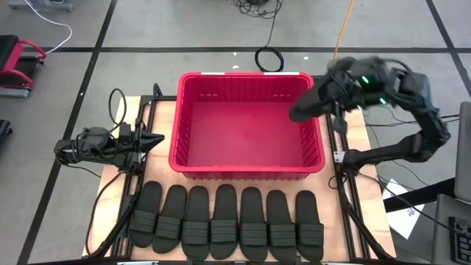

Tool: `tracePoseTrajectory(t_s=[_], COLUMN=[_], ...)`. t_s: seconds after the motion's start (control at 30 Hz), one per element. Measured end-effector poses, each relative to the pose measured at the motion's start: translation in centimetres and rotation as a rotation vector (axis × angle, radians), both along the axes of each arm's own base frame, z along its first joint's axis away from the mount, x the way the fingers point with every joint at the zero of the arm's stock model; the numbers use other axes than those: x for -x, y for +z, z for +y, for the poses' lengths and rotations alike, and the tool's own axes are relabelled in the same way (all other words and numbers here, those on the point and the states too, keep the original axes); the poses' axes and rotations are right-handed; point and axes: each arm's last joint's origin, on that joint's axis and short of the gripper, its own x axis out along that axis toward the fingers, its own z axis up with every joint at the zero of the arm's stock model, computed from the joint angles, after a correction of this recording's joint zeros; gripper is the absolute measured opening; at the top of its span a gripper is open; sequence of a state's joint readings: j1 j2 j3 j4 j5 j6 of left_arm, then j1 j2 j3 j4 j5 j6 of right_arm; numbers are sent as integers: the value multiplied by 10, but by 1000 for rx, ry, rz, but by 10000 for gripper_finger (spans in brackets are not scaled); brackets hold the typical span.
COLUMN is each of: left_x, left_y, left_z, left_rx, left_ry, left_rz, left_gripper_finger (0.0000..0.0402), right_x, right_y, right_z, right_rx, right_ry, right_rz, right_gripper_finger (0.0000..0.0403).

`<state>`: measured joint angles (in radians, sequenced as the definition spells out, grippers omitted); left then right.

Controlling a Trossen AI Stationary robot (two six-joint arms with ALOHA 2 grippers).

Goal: Pick and place slides into bin
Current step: Put the black slides into the red bin

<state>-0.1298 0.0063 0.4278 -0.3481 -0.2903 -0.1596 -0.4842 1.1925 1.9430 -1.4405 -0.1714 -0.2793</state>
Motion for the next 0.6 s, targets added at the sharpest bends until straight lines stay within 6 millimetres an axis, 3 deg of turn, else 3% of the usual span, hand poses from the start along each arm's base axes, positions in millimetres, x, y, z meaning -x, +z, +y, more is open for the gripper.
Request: tracePoseTrajectory(t_s=[0.17, 0.33, 0.47, 0.6], left_x=[0, 0, 0, 0], left_y=[0, 0, 0, 0], left_z=[0, 0, 0, 0], left_rx=[3, 6, 8, 8], left_ry=[0, -1, 0, 3], left_rz=[-1, -1, -1, 0], left_gripper_finger=[31, 31, 31, 31], right_x=[-20, -51, -71, -81], right_y=[-14, -53, -69, -86], right_z=[-52, -89, -96, -104], right_rx=[-94, -235, -245, -311], right_ry=[73, 252, 377, 383], right_rz=[13, 168, 179, 204], right_gripper_finger=[4, 3, 3, 3])
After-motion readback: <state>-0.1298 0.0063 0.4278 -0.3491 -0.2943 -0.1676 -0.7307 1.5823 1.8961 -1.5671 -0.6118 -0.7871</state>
